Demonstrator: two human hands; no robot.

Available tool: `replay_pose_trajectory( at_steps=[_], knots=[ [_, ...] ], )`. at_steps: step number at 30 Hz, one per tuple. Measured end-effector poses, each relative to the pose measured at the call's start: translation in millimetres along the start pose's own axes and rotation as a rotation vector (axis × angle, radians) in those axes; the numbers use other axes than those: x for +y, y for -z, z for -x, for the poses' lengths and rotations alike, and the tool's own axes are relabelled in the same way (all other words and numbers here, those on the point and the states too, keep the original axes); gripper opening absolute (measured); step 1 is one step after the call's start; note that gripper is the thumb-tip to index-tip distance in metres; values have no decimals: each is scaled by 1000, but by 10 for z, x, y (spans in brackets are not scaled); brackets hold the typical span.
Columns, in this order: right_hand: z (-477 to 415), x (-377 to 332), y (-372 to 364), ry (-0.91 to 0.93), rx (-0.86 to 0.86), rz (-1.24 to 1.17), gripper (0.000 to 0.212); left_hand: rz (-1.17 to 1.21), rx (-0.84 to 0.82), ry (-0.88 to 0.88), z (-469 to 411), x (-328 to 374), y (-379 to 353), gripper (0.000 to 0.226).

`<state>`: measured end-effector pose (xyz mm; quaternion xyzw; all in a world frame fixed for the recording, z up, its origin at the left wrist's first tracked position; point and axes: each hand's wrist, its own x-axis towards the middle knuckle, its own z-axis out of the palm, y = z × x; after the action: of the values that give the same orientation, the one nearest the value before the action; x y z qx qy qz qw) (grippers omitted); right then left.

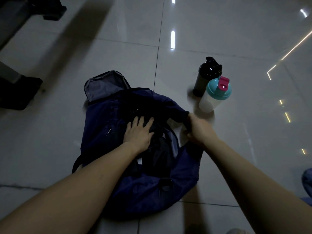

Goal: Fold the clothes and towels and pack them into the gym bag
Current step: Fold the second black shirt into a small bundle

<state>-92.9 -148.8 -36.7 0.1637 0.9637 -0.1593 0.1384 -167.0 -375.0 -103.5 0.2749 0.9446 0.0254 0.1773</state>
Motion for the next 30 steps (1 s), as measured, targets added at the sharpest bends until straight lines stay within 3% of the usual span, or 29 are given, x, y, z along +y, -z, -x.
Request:
replay_pose_trajectory(
  at_steps=[4,7,11,16,18,20,23,25,28,30],
  knots=[
    [113,-141,-13,61,148,189,30,83,-63,-23,39,-25,146,68],
    [190,-267,45,110,219,177,32,108,-60,-48,326,12,197,87],
    [250,-312,27,58,156,191,34,-56,-203,-38,574,134,52,122],
    [179,-523,213,134,367,280,36,-258,-292,-56,552,198,97,134],
    [3,-714,327,250,409,286,40,-263,-327,-72,528,172,155,133],
    [-264,-927,391,367,350,231,50,-214,-295,-99,505,96,246,118],
    [-736,-1230,417,450,247,216,67,-100,-14,-116,434,-60,348,87],
    [-1027,-1362,408,462,185,281,59,-83,66,-119,333,-166,363,88],
    [-1308,-1479,388,494,108,326,24,-162,-93,-121,218,-266,323,102],
    [-1454,-1521,400,489,83,277,21,-239,-160,-128,167,-258,291,102]
  ],
)
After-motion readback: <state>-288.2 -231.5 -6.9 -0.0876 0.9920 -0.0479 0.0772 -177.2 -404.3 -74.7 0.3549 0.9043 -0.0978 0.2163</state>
